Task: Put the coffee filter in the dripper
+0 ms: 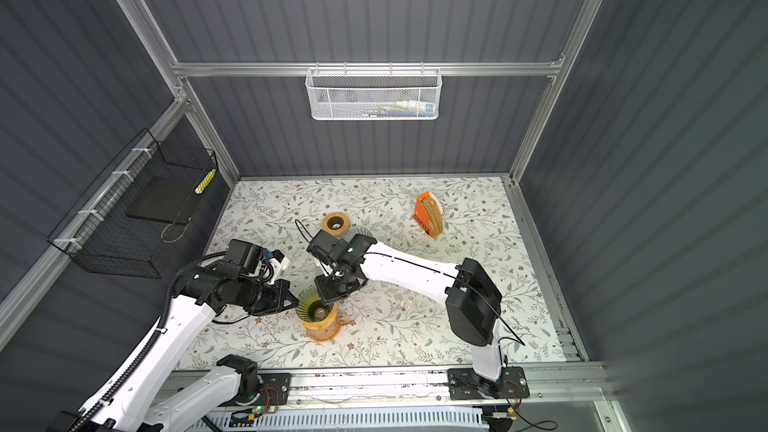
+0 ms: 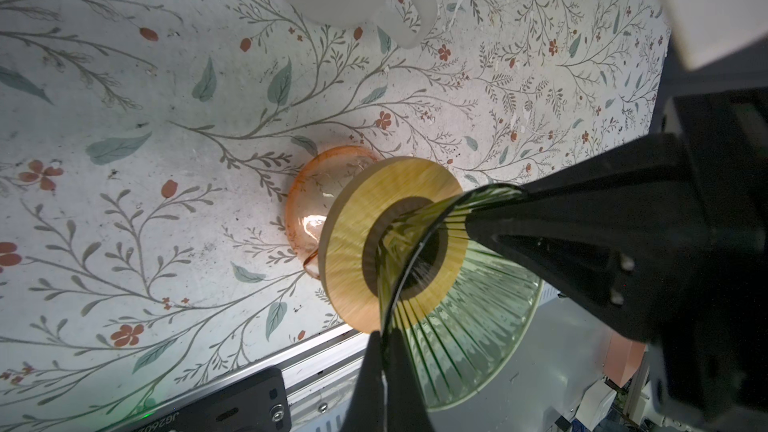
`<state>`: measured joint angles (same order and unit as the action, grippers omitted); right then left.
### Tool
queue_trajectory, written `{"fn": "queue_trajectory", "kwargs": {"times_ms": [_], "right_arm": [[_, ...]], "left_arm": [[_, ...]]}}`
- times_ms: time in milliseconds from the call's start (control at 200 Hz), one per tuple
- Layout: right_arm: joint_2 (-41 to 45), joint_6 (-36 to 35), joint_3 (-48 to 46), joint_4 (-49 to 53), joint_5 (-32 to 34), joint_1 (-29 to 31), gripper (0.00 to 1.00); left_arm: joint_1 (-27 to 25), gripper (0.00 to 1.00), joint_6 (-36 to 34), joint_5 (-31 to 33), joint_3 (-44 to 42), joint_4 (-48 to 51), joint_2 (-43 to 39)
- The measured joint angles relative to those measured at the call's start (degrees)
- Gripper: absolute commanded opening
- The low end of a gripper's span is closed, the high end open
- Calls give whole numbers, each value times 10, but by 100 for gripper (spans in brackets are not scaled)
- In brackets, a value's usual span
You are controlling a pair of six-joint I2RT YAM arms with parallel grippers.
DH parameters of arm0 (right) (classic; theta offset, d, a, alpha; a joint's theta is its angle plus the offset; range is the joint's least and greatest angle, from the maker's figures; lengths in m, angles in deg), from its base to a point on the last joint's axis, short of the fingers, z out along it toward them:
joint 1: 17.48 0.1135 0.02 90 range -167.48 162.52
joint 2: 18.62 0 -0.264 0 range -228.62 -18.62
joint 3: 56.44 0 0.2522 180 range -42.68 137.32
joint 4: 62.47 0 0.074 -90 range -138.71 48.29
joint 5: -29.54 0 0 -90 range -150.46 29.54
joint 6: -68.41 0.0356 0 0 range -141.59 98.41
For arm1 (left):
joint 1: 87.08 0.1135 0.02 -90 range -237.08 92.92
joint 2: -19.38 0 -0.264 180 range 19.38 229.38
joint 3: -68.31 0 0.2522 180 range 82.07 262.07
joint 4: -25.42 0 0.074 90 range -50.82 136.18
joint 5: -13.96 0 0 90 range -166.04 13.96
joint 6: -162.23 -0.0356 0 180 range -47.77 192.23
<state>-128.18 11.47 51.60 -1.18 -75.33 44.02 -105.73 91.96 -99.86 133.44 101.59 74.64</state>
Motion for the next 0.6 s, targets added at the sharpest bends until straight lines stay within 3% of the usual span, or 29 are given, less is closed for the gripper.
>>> {"fn": "queue_trajectory", "kwargs": {"times_ms": [595], "right_arm": [[-3,0,6,4,1,0,0]], "left_arm": [[0,0,1,6,7,5,7]]}}
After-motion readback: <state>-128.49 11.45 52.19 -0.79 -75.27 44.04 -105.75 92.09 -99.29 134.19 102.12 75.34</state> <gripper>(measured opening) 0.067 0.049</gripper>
